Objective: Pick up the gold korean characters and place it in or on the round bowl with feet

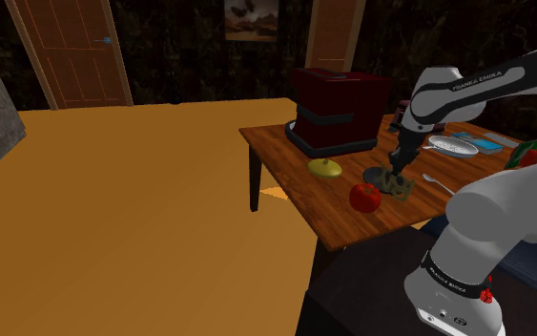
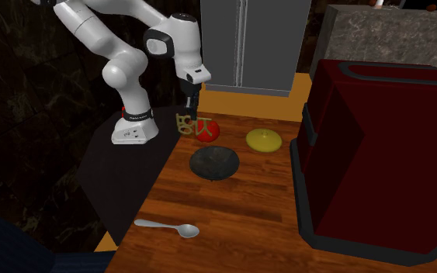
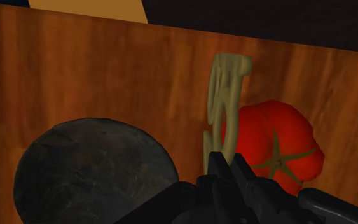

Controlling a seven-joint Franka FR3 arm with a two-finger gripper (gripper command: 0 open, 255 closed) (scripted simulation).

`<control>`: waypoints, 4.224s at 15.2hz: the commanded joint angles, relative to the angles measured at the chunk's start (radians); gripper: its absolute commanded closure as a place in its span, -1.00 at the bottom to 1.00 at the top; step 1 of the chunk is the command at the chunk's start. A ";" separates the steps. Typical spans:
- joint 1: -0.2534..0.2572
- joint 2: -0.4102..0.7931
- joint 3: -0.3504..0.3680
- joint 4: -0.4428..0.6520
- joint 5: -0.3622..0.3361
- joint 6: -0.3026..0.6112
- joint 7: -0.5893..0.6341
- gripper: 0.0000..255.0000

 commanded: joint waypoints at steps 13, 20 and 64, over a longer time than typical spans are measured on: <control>0.032 0.061 -0.023 0.231 0.043 -0.158 -0.070 1.00; 0.093 0.307 -0.145 0.510 0.119 -0.179 -0.216 1.00; 0.112 0.428 -0.210 0.444 0.162 0.000 -0.272 -1.00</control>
